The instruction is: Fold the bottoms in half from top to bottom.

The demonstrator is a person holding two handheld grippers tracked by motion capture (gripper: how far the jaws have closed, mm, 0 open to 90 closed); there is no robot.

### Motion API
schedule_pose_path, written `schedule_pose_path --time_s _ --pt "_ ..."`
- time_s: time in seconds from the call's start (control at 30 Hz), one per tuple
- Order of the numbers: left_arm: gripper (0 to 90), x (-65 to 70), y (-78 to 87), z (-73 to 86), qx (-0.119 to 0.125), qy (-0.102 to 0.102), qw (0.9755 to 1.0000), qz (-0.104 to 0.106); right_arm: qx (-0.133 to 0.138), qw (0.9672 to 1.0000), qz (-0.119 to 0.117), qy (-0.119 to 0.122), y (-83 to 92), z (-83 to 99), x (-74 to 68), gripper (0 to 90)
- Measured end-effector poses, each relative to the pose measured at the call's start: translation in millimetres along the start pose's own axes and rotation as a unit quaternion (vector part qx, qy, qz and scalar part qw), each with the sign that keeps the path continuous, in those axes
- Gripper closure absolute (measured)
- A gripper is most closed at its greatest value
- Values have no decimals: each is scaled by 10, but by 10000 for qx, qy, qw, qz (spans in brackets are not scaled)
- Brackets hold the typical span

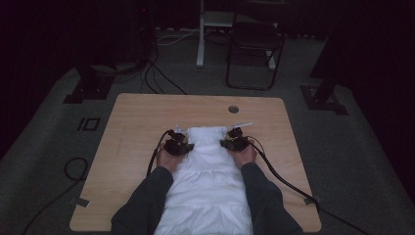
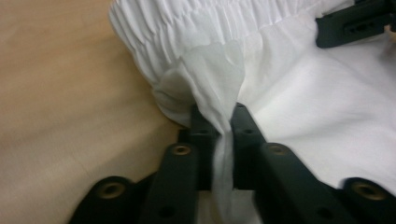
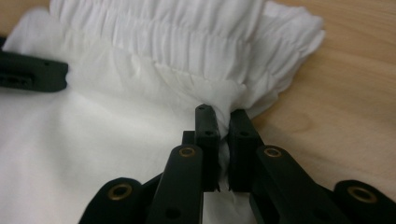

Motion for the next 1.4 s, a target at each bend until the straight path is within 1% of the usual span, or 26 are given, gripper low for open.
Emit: schedule_pose_path --time_s 0.07,0.1,0.13,0.2,0.27,0.33,0.43,0.47,0.5,0.57,0.67,0.77,0.8,0.87,0.9,0.93,1.0,1.07,1.1,1.17,1.2,1.23,1.3,1.33,1.37,1.4 --pt "851 -19 91 -145 174 -131 9998 15 209 9996 -128 -122 67 -92 52 857" --pt "853 -22 152 -236 291 -177 9994 20 328 9993 -129 -118 117 -155 62 858" --pt "853 -27 217 -336 383 -276 9989 -19 446 9989 -114 -90 174 -228 64 858" --pt "854 -29 342 -544 534 -388 9977 -155 713 9974 -56 43 300 -393 42 858" --pt "853 -37 469 -753 742 -467 9958 -268 951 9954 -14 136 433 -569 13 857" --pt "853 -42 615 -959 954 -564 9930 -409 1199 9925 34 220 577 -743 -25 857" --pt "852 -5 835 -1224 1345 -665 9873 -515 1664 9853 134 377 820 -988 -86 856" --pt "852 19 891 -1283 1426 -682 9860 -539 1802 9825 168 436 901 -1055 -109 856" --pt "852 49 936 -1318 1478 -707 9849 -556 1875 9808 190 507 971 -1110 -129 855" --pt "851 108 996 -1311 1493 -805 9843 -496 1868 9801 202 647 1090 -1163 -154 854" --pt "850 203 1042 -1205 1436 -945 9843 -408 1772 9809 151 789 1193 -1084 -185 852" --pt "848 358 1142 -1013 1482 -1099 9826 -227 1676 9810 61 972 1326 -878 -246 852" --pt "847 421 1183 -933 1507 -1155 9817 -154 1656 9808 -16 1025 1377 -786 -268 851" --pt "844 539 1277 -748 1498 -1298 9802 30 1539 9817 -166 1105 1472 -579 -320 850" --pt "844 601 1314 -639 1482 -1329 9799 123 1511 9813 -245 1170 1510 -464 -349 849" --pt "844 661 1335 -526 1418 -1395 9798 202 1424 9816 -319 1228 1537 -345 -382 849" --pt "842 770 1354 -281 1278 -1426 9809 354 1262 9818 -389 1365 1572 -97 -454 848" --pt "837 852 1332 -25 1055 -1401 9829 560 1046 9825 -459 1471 1572 156 -523 848" --pt "836 884 1304 105 932 -1347 9842 676 962 9830 -511 1476 1564 288 -548 848" --pt "834 927 1214 350 582 -1284 9861 881 717 9846 -589 1484 1509 548 -584 847" --pt "833 943 1144 466 341 -1249 9869 963 583 9854 -593 1483 1464 675 -599 846" --pt "831 963 1064 579 92 -1292 9869 964 442 9862 -596 1477 1414 794 -613 846" --pt "828 977 887 777 -401 -1334 9858 941 177 9868 -641 1480 1303 995 -630 841" --pt "828 964 788 865 -632 -1452 9847 733 58 9868 -652 1481 1247 1069 -636 840" --pt "827 956 736 906 -705 -1516 9841 602 -51 9870 -714 1441 1183 1140 -642 838" --pt "824 935 693 934 -653 -1554 9839 590 -109 9869 -739 1428 1148 1168 -650 836"
Point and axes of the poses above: each handheld gripper's, and its own axes: y roughly backward along the jaws, z roughly out of its underside, x roughly to its right, the point moved 1 cm from there along -y, roughly forward along the jaws
